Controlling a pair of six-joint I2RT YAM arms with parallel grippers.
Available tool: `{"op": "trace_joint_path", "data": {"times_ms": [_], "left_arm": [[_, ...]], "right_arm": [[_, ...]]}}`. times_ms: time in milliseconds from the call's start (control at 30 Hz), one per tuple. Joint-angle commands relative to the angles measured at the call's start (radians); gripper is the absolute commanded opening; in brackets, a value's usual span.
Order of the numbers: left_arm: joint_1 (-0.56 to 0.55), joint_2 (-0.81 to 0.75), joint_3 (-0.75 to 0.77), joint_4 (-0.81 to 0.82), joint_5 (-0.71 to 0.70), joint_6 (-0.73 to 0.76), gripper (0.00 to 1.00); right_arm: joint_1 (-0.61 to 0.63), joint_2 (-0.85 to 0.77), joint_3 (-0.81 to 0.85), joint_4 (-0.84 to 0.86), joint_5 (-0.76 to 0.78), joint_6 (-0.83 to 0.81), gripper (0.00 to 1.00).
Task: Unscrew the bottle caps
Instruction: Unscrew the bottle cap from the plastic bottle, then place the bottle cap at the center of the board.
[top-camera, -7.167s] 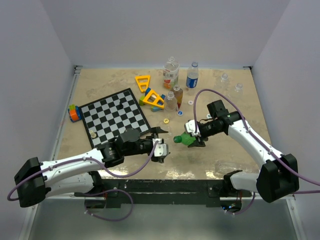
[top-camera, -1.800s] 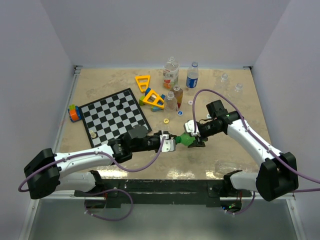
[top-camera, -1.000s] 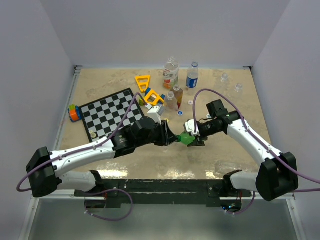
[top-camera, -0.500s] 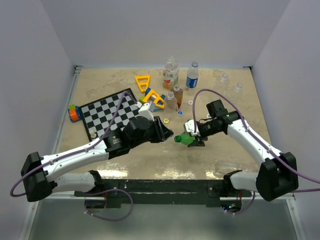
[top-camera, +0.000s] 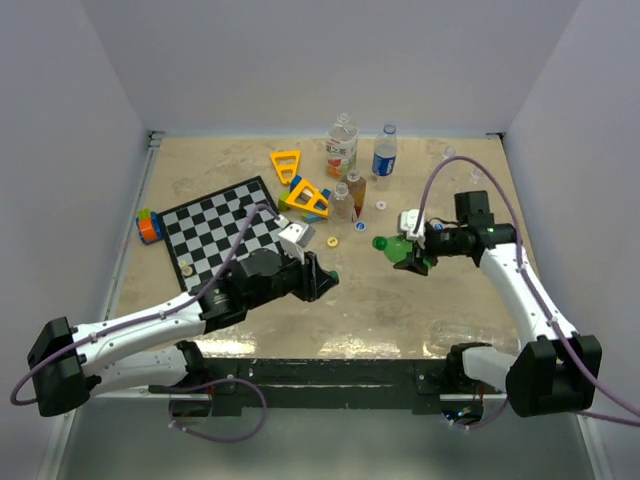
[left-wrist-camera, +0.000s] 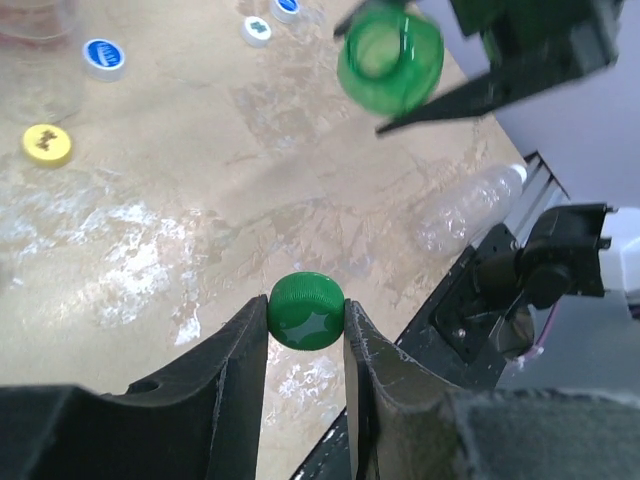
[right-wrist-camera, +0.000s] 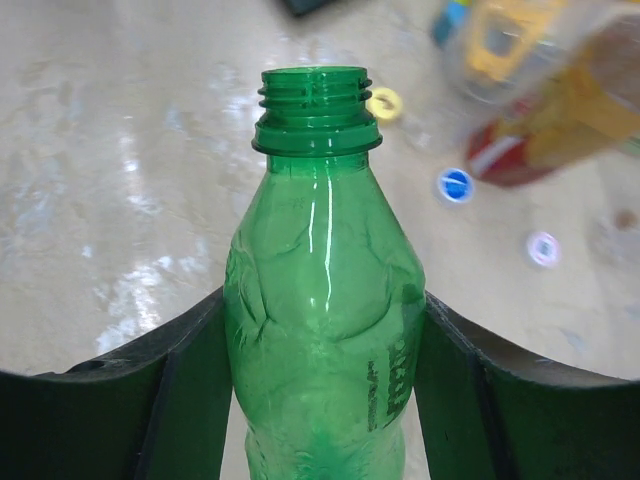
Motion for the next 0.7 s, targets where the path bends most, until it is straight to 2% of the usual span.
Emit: {"op": "trace_joint_path", "data": {"times_ms": [0,267,400,667], "left_arm": [[-0.014,0.100,0.017,0.189,0.125,0.141,0.00],[-0.055,0.497,0.225,0.321,0.117,0.177,0.00],[-0.064,0.680,0.389,0.303,0.088,0.155,0.00],[-0.063,1.014,0.774,0.139,0.028,0.111,0.00]], "right_arm": [[-0.117,-0.094,0.061,0.109,-0.038,0.169,0.00],[-0.328,-0.236,-0.010,0.480,0.092,0.660,0.00],[-0.373,-0.298,-0.051,0.545,0.097,0.719,0.00],[-0.396,-0.339,-0.079,0.592,0.133,0.774,0.00]]}}
